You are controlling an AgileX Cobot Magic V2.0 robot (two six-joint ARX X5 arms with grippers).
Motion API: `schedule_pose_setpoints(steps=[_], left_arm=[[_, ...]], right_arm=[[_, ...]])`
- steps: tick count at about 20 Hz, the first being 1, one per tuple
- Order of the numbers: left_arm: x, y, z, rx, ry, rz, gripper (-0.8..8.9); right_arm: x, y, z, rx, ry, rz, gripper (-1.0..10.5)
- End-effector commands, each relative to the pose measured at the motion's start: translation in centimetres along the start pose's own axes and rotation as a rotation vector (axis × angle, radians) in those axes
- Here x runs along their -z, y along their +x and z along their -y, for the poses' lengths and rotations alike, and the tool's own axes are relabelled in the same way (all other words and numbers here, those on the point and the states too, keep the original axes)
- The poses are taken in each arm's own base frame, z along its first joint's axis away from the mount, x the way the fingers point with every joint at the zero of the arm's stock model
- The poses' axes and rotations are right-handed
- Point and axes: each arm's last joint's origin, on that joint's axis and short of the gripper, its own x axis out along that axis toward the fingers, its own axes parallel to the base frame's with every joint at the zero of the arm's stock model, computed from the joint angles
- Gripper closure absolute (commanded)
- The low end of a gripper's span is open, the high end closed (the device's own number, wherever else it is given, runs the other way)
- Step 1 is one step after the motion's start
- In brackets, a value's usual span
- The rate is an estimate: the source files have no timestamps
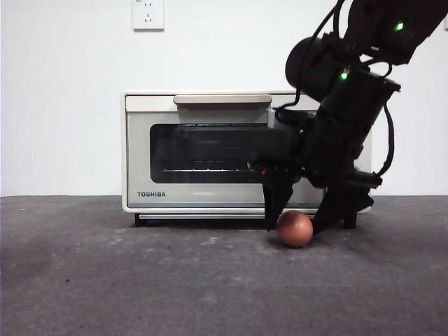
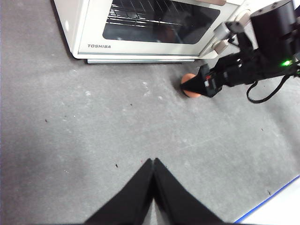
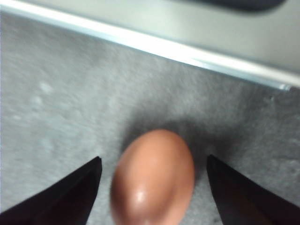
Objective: Eggoven
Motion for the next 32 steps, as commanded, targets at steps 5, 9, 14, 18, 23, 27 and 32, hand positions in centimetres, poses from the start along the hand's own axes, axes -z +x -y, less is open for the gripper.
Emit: schedule_pose_setpoints(steps=[5,9,14,18,23,27,32], left_arm=[[-0.4,-0.2,0.2,0.007,0.025,0.012,8.06],[-0.4,-0.2,0.2,0.008,0.025,0.012,8.06],[-0.7,-0.1,0.1,0.01,0.016,0.032,8.06],[-2.0,1.2,-0.3,0.031,0.006,0.049,8.06],[-5.5,4.5,0.2,0.107,0.056,0.075,8.06],[-9.5,8.3,1.4,0.112,0.128,0.103,8.06],[-13.2,14.0,2.6,0.148,0.187,0.088,8.06]], right_arm=[[-0.2,0.7,-0.3,0.009,0.003,0.0,7.3],[-0.1,0.7,-0.4,0.003,0.002,-0.01,9.2],[-0.3,-0.6,-0.6,-0.009,-0.002,0.001,9.4],[-0.7,-5.4,-1.6,-0.037,-0.056,0.046,9.4],[0.1,-13.5,-2.8,-0.087,-0.134,0.148,9.4],[1.6,-19.3,-2.8,-0.123,-0.155,0.26,9.4],[3.4,-23.9,-2.1,-0.149,-0.157,0.358,9.4]])
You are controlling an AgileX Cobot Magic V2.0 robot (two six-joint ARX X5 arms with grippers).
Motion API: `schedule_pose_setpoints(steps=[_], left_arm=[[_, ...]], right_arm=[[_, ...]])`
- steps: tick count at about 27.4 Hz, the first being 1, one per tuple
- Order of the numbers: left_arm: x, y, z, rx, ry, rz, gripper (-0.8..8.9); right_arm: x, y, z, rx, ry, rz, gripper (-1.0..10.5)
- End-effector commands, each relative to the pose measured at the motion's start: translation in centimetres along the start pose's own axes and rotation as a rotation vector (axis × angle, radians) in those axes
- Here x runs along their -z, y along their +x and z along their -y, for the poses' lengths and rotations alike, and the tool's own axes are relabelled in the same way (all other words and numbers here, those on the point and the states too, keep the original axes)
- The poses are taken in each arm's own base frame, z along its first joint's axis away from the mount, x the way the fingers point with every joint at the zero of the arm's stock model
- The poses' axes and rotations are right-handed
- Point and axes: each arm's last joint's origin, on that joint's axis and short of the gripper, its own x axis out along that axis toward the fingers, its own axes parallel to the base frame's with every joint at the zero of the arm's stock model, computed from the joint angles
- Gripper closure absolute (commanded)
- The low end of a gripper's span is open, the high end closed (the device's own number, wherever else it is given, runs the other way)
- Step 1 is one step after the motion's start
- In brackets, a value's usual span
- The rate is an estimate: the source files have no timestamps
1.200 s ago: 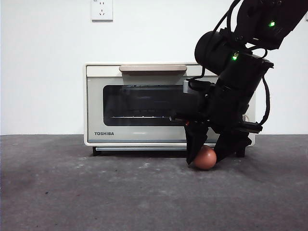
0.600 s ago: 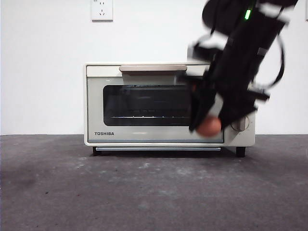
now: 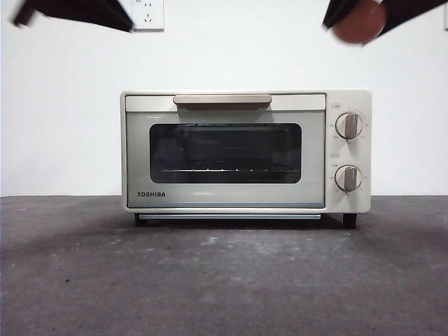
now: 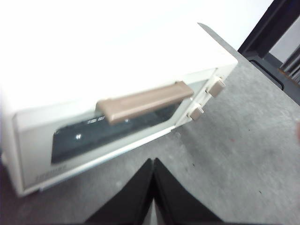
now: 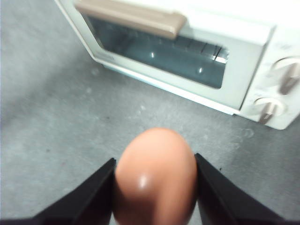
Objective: Eggoven
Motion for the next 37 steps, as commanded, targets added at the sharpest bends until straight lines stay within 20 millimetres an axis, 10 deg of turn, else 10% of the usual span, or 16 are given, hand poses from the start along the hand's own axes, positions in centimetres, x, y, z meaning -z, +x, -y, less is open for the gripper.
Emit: schedule_pose_setpoints(steps=[1,16,37], left_arm=[[-1.6,2.4,0.1,0.008,0.042,0.002,8.06],[-2.8,11.2,-0.2,-0.019,0.123,-0.093,8.06],[0.6,15.4,-0.6,-0.058,0.144,-0.23,8.06]], right_arm=[[-0.2,-1.5,-0.3,-0.011,-0.019,0.041,9.4],[0.8,-5.1,-0.2,-0.019,-0.025,0.09,9.4],[1.2,-5.3,-0.1,-0.013,-0.045,0.066,9.4]])
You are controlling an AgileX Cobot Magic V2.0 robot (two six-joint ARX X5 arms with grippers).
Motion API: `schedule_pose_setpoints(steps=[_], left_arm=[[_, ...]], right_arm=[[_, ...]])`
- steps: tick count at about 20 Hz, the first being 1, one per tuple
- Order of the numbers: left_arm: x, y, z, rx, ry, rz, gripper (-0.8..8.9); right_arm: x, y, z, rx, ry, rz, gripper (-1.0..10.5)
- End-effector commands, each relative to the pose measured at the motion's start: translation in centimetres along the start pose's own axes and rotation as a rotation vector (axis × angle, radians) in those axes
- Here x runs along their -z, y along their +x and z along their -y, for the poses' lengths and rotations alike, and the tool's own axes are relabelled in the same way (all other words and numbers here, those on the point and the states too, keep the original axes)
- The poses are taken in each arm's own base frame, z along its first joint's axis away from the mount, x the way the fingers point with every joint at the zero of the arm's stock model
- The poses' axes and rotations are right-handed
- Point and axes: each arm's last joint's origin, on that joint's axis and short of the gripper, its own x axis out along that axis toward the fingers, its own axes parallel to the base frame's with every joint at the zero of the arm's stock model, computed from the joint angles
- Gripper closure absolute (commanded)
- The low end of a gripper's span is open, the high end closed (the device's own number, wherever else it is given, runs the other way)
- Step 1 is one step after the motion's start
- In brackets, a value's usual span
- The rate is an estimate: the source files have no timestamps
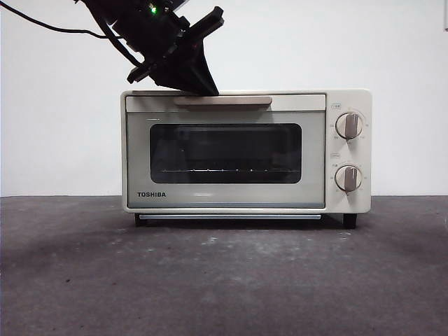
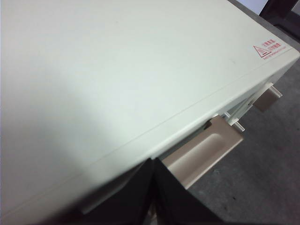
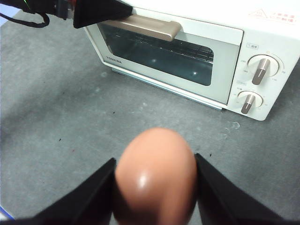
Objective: Eggoven
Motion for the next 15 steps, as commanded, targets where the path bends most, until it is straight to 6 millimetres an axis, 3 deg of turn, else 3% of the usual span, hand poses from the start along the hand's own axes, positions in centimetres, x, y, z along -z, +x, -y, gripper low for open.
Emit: schedule_pose_setpoints(steps=[1,15], left_arm=[[2.2,1.9,0.3,-0.003,0.017,-0.144,8.07],[4.9,2.2,6.8,0.127,0.09,-0.383,8.07]], right_arm=[[-0.5,-0.3,-0.2,-0.007,-0.022,0.022,9.4],[-0.7,-0.3,-0.3,-0.013,-0.023,0.045,9.4]])
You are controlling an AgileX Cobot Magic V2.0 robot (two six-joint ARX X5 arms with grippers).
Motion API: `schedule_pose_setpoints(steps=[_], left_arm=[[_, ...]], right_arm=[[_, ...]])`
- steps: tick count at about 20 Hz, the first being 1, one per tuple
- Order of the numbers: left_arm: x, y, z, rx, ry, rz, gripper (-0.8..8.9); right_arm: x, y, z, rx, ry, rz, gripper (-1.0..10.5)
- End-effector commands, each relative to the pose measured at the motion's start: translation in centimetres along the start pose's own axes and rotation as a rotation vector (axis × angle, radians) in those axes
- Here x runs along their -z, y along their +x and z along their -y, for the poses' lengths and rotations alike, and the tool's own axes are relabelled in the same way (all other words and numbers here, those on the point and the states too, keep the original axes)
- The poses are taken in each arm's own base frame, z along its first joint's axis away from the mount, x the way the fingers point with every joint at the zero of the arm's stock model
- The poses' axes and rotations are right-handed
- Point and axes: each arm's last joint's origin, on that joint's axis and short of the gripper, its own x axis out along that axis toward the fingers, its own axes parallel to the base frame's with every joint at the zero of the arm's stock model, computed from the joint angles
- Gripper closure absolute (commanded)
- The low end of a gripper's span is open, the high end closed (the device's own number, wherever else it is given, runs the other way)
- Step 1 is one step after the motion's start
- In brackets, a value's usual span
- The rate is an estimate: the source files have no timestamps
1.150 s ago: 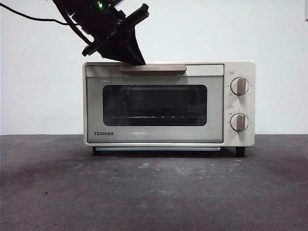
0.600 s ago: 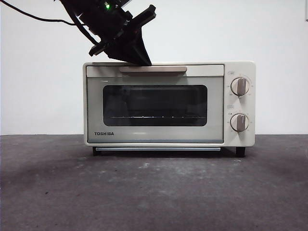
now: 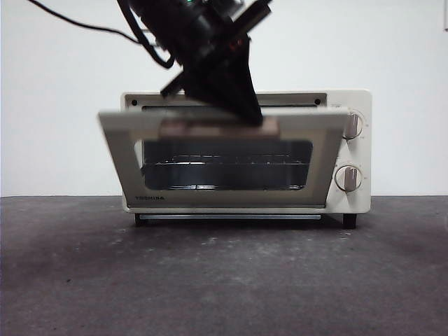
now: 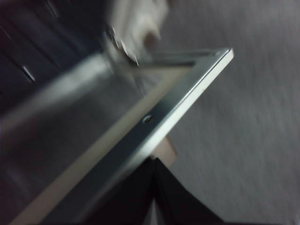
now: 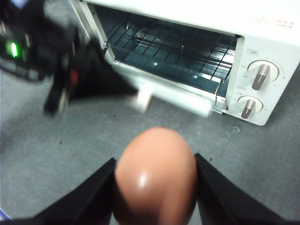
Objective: Eggoven
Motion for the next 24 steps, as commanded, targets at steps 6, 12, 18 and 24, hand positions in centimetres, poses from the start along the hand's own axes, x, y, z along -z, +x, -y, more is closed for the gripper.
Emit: schedule_pose_setpoints(steps=[6,12,18,24], left_arm=[[1.8,1.4,1.9,-0.004,0.017,-0.175,8.06],[1.0,-2.2,2.7,-0.003,0.028,-0.104,8.06],[0.0,-11.2,2.0,-0.067,0.008,0.121,8.06],[3.5,-19.6,0.5,-0.182,-0.072,0.278,8.07]], right_arm=[[-0.6,-0.2,-0.2,-0.009,-0.017,0.032,9.4],[-1.0,1.3,-0.2,-0.006,-0.008,0.013,9.4],[-2.0,6.9,-0.3,-0.011,0.003,-0.045,9.4],[-2.3,14.6,0.0,-0.043,0.027,-0.064,9.4]])
